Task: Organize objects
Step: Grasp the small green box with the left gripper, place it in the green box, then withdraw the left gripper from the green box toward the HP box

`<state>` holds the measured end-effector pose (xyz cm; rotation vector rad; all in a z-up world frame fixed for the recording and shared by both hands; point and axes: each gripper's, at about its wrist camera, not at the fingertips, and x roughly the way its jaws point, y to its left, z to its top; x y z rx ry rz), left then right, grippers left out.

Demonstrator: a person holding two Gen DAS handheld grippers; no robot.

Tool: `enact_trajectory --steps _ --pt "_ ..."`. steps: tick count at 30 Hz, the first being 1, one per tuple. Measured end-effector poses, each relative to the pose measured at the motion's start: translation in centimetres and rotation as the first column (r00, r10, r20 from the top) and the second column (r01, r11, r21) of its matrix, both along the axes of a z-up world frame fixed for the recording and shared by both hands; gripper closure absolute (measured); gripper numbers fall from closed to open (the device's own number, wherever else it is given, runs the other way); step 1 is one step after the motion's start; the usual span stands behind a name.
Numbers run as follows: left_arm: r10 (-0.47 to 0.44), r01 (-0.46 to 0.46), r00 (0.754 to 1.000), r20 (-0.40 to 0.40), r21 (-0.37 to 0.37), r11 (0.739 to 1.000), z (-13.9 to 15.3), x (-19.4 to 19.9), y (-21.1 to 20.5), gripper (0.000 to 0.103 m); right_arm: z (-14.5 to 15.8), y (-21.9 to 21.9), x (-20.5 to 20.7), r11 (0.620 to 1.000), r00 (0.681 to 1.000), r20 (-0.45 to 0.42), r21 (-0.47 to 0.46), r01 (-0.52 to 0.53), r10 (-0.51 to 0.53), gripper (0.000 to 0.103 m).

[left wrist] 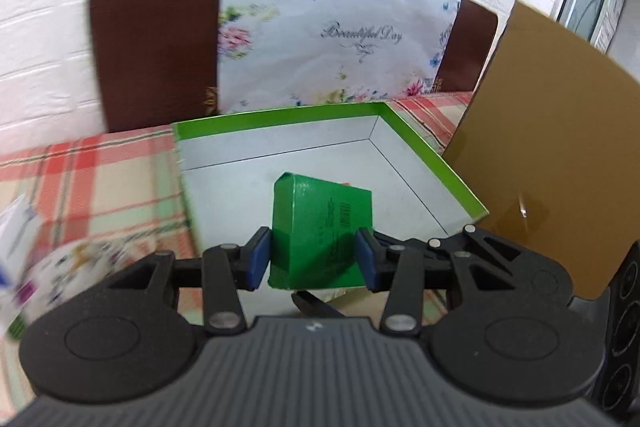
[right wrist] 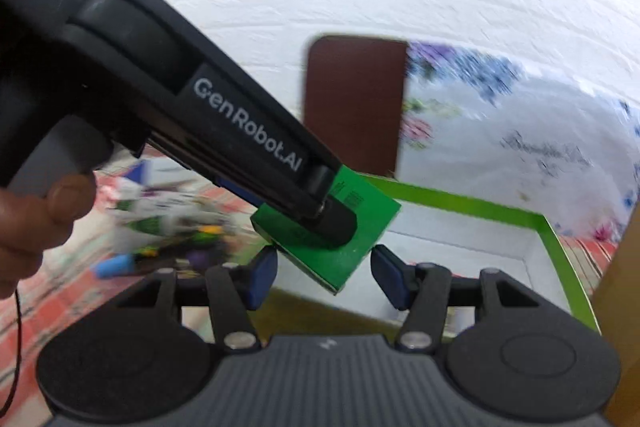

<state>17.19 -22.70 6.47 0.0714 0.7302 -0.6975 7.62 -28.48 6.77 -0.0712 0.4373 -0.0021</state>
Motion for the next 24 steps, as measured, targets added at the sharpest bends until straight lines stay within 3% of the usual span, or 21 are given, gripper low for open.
enact_trajectory --steps 3,5,7,10,16,24 --pt "-0.011 0.012 0.999 -0.048 0.015 1.000 -1.1 2.0 -1.7 0.060 -1.0 -2.2 1.9 0.999 0.999 -0.032 0.042 0.032 -0.030 0.051" --pt "-0.005 0.007 0.999 -0.041 0.045 0.999 -2.0 3.0 -2.7 0.059 -1.7 -3.0 3.3 0.998 0.998 -0.057 0.054 0.044 -0.041 0.051" --pt "0.034 -0.032 0.999 -0.022 0.104 0.994 -2.8 3.8 -3.2 0.059 -2.4 -3.3 4.0 0.996 0.996 -0.058 0.063 0.071 -0.068 0.042" --pt "0.076 -0.071 0.997 -0.028 0.139 0.988 -3.5 4.3 -2.7 0.059 -2.7 -4.3 4.4 0.990 0.995 -0.052 0.106 0.090 -0.085 0.042" --pt "0.100 -0.104 0.994 0.035 0.155 0.982 -2.2 1.7 -1.5 0.058 -2.6 -5.0 2.9 0.979 0.991 -0.027 0.157 0.132 -0.129 0.042" --pt "0.134 -0.149 0.986 0.099 0.163 0.975 -1.0 -3.0 0.5 0.058 -1.1 -2.9 -2.3 0.975 0.989 0.017 0.174 0.139 -0.145 0.042"
